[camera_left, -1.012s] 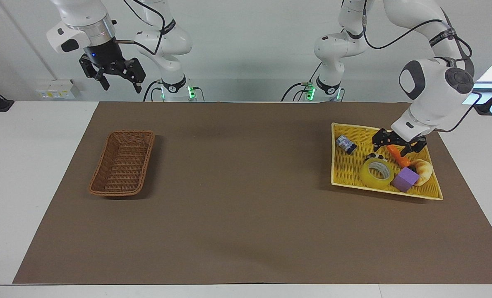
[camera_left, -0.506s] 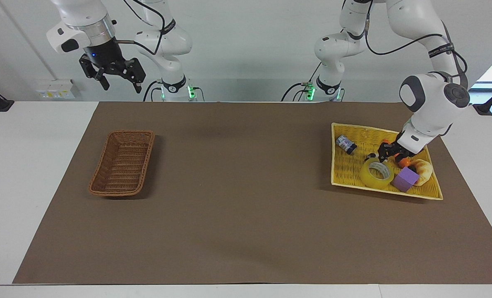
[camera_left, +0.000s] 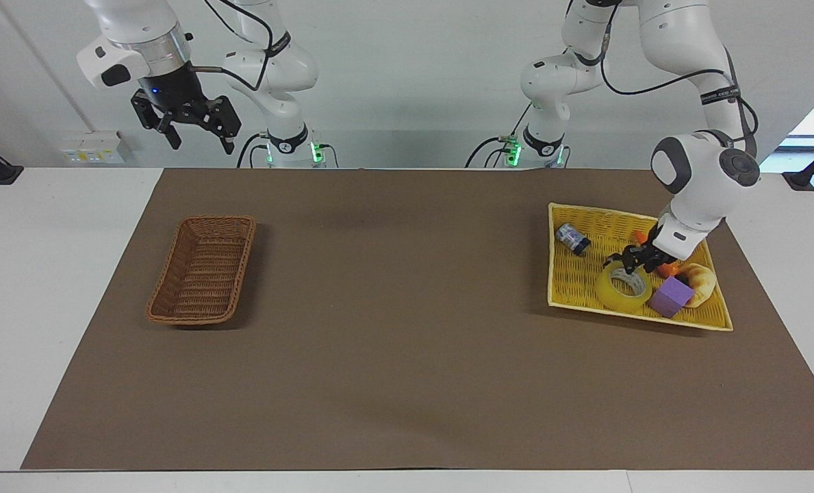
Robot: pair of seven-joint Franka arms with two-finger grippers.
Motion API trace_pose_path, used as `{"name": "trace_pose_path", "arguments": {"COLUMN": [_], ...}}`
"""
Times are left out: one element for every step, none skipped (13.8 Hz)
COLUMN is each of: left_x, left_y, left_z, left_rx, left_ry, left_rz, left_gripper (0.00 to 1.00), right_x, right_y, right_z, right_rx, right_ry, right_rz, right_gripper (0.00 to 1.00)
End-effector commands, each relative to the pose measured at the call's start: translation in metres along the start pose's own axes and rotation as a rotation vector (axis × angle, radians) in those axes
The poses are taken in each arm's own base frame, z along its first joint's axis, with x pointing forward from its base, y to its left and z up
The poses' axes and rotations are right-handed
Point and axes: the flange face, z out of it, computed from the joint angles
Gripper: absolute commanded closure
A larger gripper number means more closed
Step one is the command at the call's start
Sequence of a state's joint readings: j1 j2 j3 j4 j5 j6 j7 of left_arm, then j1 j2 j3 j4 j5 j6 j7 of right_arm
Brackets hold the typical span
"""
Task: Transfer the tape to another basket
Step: 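Reach the left gripper into the tray and grasp the yellow tape roll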
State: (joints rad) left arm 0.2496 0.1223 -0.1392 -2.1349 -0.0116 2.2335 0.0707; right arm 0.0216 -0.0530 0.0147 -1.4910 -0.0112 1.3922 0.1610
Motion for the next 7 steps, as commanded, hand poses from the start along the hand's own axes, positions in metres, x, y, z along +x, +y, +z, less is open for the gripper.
{"name": "trace_pose_path", "arguments": {"left_x": [-0.006, -0.007, -0.007, -0.004, -0.001, 0.005, 0.009], "left_y": [-0.003, -0.004, -0.004, -0.003, -0.002, -0.002, -0.003], "left_z": [0.025, 0.033, 0.033, 0.032, 0.029, 0.020, 0.012], "left_rx": [-0.005, -0.006, -0.006, -0.007, -0.007, -0.008, -0.008], "left_ry": [0.008, 0.009, 0.015, 0.012, 0.017, 0.032, 0.032], "left_rz": [-0.031, -0.033, -0.032, -0.029, -0.029, -0.031, -0.047], "left_gripper": [0.49, 0.49, 0.49, 0.49, 0.49, 0.49, 0.49], "right_x": [-0.002, -0.002, -0.002, -0.002, -0.002, -0.002, -0.002], "right_y": [0.001, 0.001, 0.001, 0.001, 0.001, 0.001, 0.001], "right_z": [0.000, 0.000, 0.000, 0.000, 0.000, 0.000, 0.000], "right_rx": [0.020, 0.020, 0.020, 0.020, 0.020, 0.020, 0.021], "right_ry": [0.006, 0.006, 0.006, 0.006, 0.006, 0.006, 0.006], "right_rz": [-0.024, -0.024, -0.024, -0.024, -0.024, -0.024, -0.024], "right_gripper": [0.00, 0.00, 0.00, 0.00, 0.00, 0.00, 0.00]}}
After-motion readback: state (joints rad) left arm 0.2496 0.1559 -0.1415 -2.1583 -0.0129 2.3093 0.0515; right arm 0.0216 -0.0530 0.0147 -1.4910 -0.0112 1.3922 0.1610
